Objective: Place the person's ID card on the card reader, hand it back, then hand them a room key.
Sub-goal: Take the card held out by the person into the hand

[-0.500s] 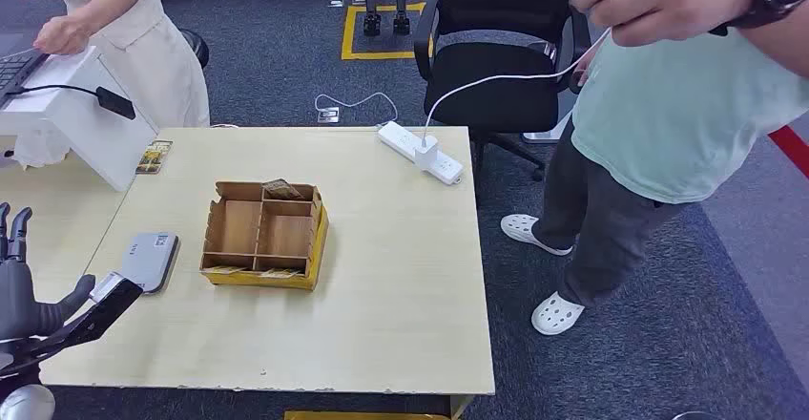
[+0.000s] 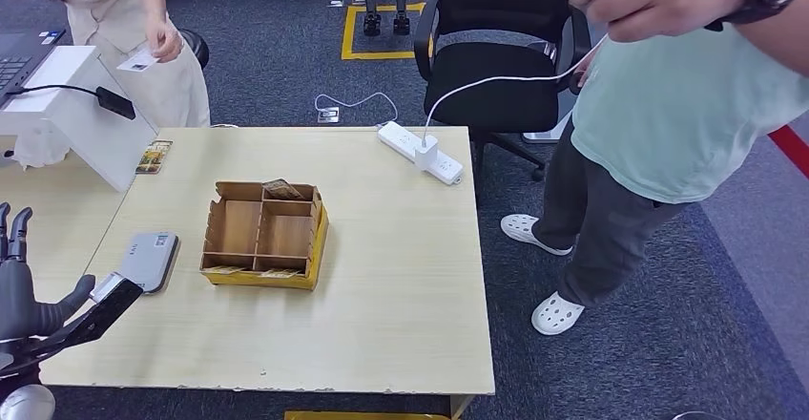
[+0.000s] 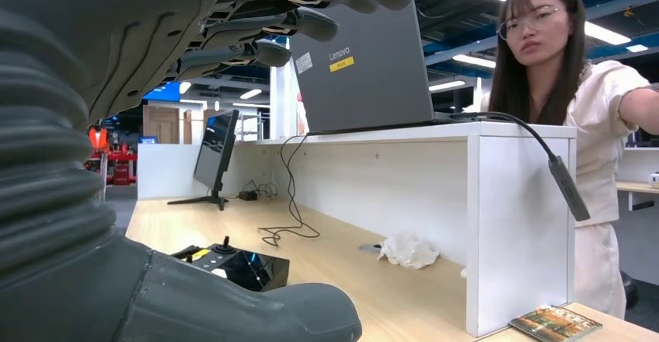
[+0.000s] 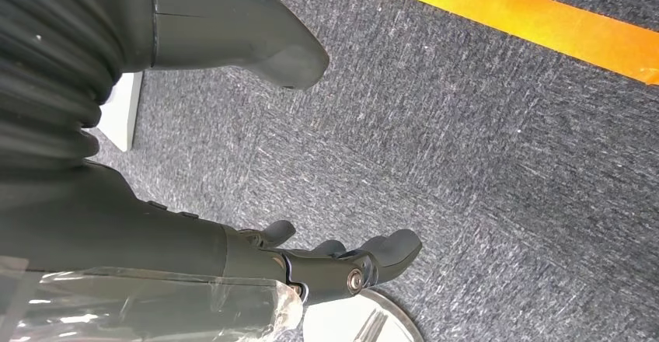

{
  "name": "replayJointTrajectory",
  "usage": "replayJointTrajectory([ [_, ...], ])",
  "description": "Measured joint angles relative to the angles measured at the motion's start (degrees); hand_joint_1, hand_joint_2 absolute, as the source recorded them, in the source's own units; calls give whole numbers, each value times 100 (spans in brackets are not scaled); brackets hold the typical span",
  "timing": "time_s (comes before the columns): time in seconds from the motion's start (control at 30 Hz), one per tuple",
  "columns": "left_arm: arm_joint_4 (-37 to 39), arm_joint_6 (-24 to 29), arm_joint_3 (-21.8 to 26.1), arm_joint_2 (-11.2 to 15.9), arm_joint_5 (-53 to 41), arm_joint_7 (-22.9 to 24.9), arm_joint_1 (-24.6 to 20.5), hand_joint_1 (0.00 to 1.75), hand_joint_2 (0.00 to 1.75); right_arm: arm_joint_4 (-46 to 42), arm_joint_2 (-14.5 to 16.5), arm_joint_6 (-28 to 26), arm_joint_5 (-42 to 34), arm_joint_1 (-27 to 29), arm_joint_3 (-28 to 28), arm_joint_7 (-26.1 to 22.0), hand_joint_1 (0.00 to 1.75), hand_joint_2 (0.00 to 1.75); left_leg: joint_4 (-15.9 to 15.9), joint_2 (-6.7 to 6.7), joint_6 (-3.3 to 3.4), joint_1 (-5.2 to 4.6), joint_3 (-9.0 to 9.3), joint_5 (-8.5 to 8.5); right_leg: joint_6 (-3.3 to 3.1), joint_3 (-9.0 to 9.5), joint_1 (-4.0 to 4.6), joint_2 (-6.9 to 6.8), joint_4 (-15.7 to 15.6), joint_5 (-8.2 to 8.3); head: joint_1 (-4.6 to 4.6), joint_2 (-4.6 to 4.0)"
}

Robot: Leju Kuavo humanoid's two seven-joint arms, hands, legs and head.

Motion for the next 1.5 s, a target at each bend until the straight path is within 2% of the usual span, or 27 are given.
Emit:
replayJointTrajectory([
  [0.27, 36, -3, -5, -2, 12, -7, -112, 0, 175, 0, 28, 37, 1, -8, 0, 15, 0, 175, 1, 0, 2, 0, 2, 2, 1, 0, 0, -1, 0, 0, 0, 0],
  [0.47, 293, 167, -225, -28, -32, 28, -641, 0, 175, -3, 42, 57, 51, -67, 0, 42, 0, 175, 2, -2, 10, -3, 1, 10, 9, 0, -2, -3, 0, 8, 0, 0],
  [0.77, 1123, 629, -733, -60, -365, 222, -1630, 0, 175, -9, 44, 58, 89, -137, 0, 42, 0, 175, 3, 0, 10, -5, 0, 20, 10, -1, -4, -1, 0, 25, 0, 0],
  [1.27, 1987, 1146, -909, -57, -416, 196, -2381, 0, 175, -9, 44, 38, 122, -155, 0, 82, 0, 175, 5, 2, 9, -5, 0, 22, 10, -3, -4, 2, 0, 28, 1, 0],
  [1.5, 2262, 1252, -975, -57, -499, 200, -2573, 0, 175, -9, 44, 38, 114, -162, 0, 79, 0, 175, 6, 2, 10, -6, 0, 23, 9, -3, -4, 2, 0, 28, 0, 0],
])
